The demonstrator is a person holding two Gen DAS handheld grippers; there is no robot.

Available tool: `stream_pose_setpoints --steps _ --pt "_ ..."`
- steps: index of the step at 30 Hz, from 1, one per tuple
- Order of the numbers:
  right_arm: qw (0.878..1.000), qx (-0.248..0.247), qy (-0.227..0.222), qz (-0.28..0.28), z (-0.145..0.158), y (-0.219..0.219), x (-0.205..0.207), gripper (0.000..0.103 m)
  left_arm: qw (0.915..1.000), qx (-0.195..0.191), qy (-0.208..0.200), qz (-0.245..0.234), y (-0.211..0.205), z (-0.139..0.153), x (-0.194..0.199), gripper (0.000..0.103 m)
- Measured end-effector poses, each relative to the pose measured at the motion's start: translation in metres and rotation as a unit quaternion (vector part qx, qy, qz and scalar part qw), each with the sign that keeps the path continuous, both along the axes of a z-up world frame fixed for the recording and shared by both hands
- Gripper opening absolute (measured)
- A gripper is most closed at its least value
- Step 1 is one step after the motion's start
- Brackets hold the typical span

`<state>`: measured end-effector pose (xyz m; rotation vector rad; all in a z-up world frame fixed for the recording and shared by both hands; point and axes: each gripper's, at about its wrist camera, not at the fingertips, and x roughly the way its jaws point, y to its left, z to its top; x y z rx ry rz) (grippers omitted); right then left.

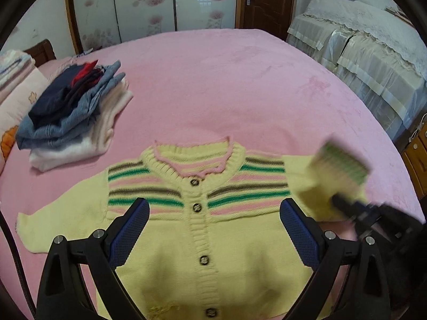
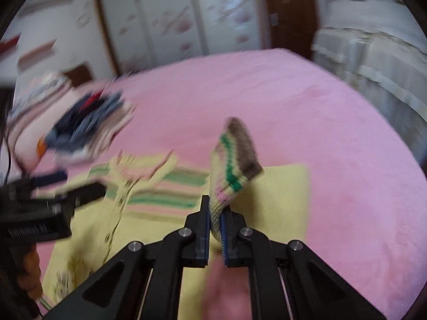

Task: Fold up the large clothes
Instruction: 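Carry the sleeve cuff across the cardigan front toward the left tool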

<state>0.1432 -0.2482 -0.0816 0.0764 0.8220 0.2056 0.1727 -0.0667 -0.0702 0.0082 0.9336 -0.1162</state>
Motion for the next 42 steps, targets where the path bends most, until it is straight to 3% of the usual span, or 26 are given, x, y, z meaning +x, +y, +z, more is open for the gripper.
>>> stream_pose_setpoints --steps 2,5,9,11,14,20,28,30,31,32,36,40,42 --pt "0.998 0.010 0.046 0.033 -0.024 0.018 -0.002 0.015 0.9996 -0.020 0.018 -0.012 0.010 -0.009 0.000 0.098" --pt "0.996 0.032 0.073 0.029 -0.041 0.021 -0.010 0.029 0.9971 -0.046 0.039 -0.046 0.011 -0.024 -0.002 0.098" --pt "0.994 0.066 0.083 0.010 -0.044 -0.005 -0.026 0.030 0.9886 -0.107 0.069 -0.079 0.000 -0.040 0.000 0.095" --pt "0.995 0.063 0.080 0.005 -0.040 -0.008 -0.037 0.030 0.9790 -0.159 0.097 -0.083 0.000 -0.050 0.005 0.076" --pt "0.995 0.067 0.077 -0.015 -0.034 -0.026 -0.049 0.030 0.9626 -0.218 0.139 -0.080 -0.003 -0.069 0.007 0.063" --pt "0.991 0.105 0.070 -0.037 -0.029 -0.044 -0.069 0.030 0.9505 -0.252 0.172 -0.059 -0.007 -0.102 0.003 0.063" --pt "0.989 0.114 0.085 -0.032 -0.041 -0.040 -0.079 0.030 0.9432 -0.286 0.162 -0.051 -0.027 -0.119 0.018 0.062" --pt "0.989 0.117 0.087 -0.034 -0.043 -0.041 -0.080 0.030 0.9443 -0.286 0.155 -0.050 -0.034 -0.118 0.022 0.038" --pt "0.988 0.118 0.088 -0.035 -0.044 -0.041 -0.080 0.030 0.9433 -0.287 0.160 -0.048 -0.037 -0.120 0.024 0.008" --pt "0.988 0.117 0.088 -0.037 -0.044 -0.041 -0.080 0.030 0.9399 -0.295 0.167 -0.041 -0.039 -0.120 0.026 0.008" --pt "0.989 0.106 0.096 -0.045 -0.048 -0.043 -0.075 0.031 0.9446 -0.299 0.132 -0.032 -0.041 -0.088 0.024 0.007" --pt "0.986 0.112 0.105 -0.058 -0.052 -0.046 -0.061 0.048 0.9481 -0.303 0.089 -0.040 -0.042 -0.028 0.032 0.007" --pt "0.986 0.111 0.101 -0.066 -0.053 -0.045 -0.048 0.049 0.9489 -0.304 0.068 -0.050 -0.041 0.001 0.039 0.007"
